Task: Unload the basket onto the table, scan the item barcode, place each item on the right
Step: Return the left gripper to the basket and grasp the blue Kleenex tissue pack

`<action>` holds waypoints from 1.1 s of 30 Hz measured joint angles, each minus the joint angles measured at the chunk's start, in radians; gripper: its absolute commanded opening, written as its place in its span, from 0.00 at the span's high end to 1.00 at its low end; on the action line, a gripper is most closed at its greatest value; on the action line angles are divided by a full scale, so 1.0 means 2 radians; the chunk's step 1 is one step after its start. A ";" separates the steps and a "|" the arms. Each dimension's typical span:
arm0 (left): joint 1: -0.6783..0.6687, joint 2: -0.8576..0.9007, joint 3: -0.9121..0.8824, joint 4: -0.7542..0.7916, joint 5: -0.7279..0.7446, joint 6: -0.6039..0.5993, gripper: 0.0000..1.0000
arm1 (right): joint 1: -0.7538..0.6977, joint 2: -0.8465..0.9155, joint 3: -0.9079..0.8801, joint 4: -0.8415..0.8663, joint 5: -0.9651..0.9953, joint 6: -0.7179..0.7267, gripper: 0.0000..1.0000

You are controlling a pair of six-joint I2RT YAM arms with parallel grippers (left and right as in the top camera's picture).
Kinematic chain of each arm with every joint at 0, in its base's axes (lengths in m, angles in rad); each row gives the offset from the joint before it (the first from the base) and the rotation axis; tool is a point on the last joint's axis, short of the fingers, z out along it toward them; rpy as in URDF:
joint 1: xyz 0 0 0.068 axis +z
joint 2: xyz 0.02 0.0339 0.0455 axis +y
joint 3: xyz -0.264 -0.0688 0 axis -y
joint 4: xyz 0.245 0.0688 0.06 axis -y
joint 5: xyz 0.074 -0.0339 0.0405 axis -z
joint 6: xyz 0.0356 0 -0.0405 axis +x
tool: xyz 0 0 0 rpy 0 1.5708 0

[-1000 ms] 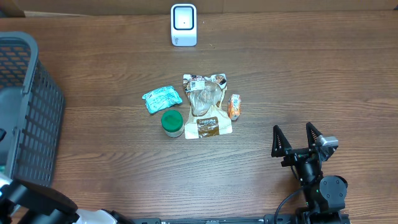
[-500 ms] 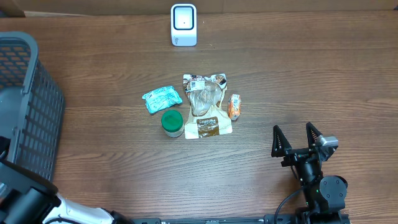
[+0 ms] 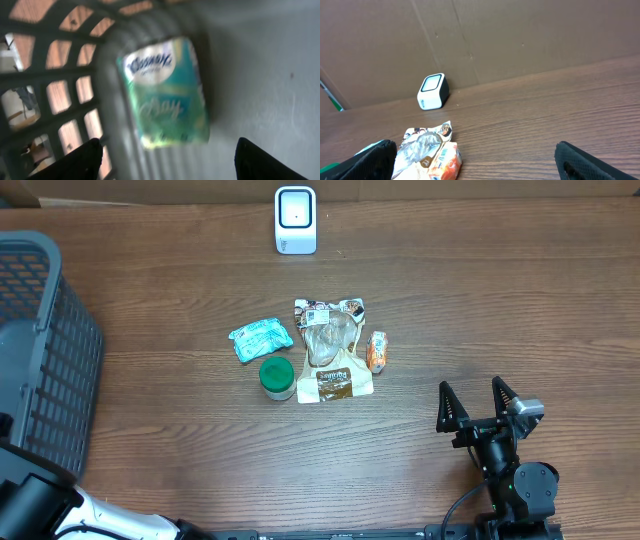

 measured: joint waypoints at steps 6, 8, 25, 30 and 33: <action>0.000 0.027 0.000 0.028 0.000 -0.003 0.45 | 0.000 0.000 0.000 0.000 0.000 0.000 0.00; 0.000 0.039 0.000 0.031 0.000 -0.005 0.56 | 0.000 0.000 0.000 0.000 0.000 0.000 0.00; -0.005 0.064 0.043 -0.079 -0.010 -0.009 0.96 | 0.000 0.000 0.000 0.000 0.000 0.000 0.00; -0.017 0.047 0.129 -0.126 0.007 -0.009 0.96 | 0.000 0.000 0.000 0.000 0.000 0.000 0.00; -0.031 0.001 0.179 -0.131 0.051 -0.009 0.96 | 0.000 0.000 0.000 0.000 0.000 0.000 0.00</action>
